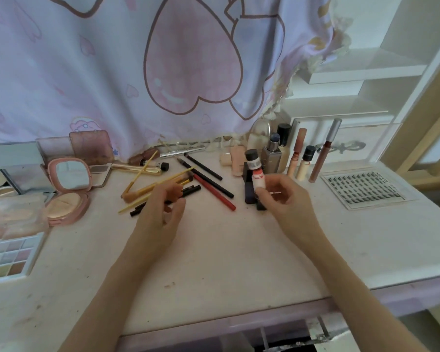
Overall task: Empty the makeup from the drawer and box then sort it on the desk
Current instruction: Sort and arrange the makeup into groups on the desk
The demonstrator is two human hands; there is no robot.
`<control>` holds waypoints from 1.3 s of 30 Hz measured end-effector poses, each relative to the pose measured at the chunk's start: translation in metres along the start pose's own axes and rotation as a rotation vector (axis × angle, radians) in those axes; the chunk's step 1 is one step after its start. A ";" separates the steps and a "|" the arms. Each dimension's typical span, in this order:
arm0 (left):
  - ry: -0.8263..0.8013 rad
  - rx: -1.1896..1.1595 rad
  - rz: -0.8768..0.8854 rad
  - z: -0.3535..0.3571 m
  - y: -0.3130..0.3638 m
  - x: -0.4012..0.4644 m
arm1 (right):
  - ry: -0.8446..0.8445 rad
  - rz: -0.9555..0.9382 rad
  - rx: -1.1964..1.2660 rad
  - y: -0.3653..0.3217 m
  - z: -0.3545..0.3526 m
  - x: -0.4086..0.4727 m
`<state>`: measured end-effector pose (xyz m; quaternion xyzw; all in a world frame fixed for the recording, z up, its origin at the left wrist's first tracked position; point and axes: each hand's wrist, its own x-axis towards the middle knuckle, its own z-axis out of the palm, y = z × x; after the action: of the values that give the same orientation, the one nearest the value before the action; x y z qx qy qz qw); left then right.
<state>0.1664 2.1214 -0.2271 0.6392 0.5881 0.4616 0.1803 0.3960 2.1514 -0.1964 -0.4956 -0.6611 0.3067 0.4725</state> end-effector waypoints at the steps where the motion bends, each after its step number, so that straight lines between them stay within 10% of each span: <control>1: -0.053 0.065 0.030 0.001 0.000 -0.001 | 0.058 0.016 -0.040 0.006 -0.011 0.004; 10: -0.343 0.503 0.234 0.004 -0.002 -0.003 | 0.240 0.168 -0.317 0.052 -0.051 0.024; 30: -0.405 0.557 0.164 0.005 0.000 -0.004 | 0.137 0.243 -0.405 0.051 -0.051 0.020; 39: -0.548 0.671 0.153 0.006 0.005 -0.005 | 0.163 -0.120 -0.527 0.009 -0.031 -0.004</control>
<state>0.1751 2.1172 -0.2278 0.8029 0.5869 0.0705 0.0771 0.4286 2.1482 -0.1938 -0.5844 -0.7060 0.0547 0.3963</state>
